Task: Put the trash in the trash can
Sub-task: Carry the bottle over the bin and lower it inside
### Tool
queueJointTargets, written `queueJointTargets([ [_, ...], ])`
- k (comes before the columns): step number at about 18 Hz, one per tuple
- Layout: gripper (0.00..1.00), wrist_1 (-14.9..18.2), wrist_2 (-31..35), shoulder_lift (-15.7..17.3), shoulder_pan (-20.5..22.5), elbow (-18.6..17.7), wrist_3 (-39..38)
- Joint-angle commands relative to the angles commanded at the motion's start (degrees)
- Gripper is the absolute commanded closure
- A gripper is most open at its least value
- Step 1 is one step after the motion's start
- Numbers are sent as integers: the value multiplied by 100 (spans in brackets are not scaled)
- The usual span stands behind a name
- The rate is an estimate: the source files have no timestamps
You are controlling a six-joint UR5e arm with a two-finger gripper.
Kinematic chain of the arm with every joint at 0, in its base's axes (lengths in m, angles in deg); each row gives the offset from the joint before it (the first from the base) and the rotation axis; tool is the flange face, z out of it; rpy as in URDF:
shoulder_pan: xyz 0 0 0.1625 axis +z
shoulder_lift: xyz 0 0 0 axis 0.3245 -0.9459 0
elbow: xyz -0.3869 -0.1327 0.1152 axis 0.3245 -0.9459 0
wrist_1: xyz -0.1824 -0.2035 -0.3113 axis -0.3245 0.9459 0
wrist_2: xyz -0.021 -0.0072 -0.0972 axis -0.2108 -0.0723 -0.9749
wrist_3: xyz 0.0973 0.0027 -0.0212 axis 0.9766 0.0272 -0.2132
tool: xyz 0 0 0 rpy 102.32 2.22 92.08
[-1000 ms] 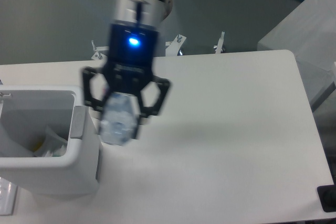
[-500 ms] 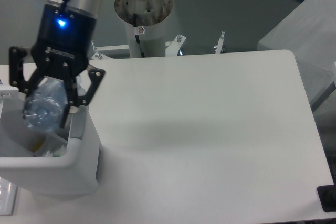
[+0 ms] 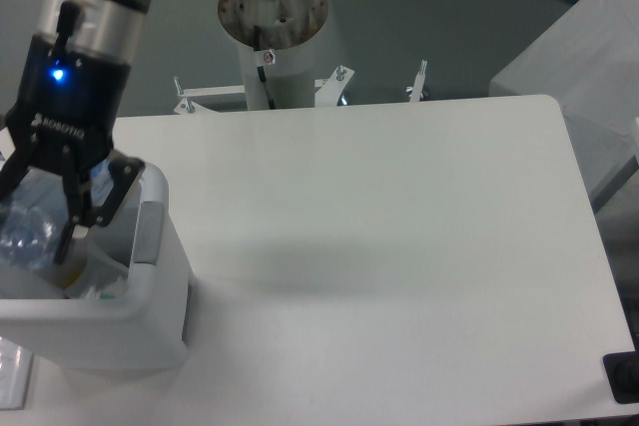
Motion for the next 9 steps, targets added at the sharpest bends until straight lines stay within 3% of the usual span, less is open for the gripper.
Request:
queueJointTargets([
  [9,40,0,17,-272,-18,-44,0],
])
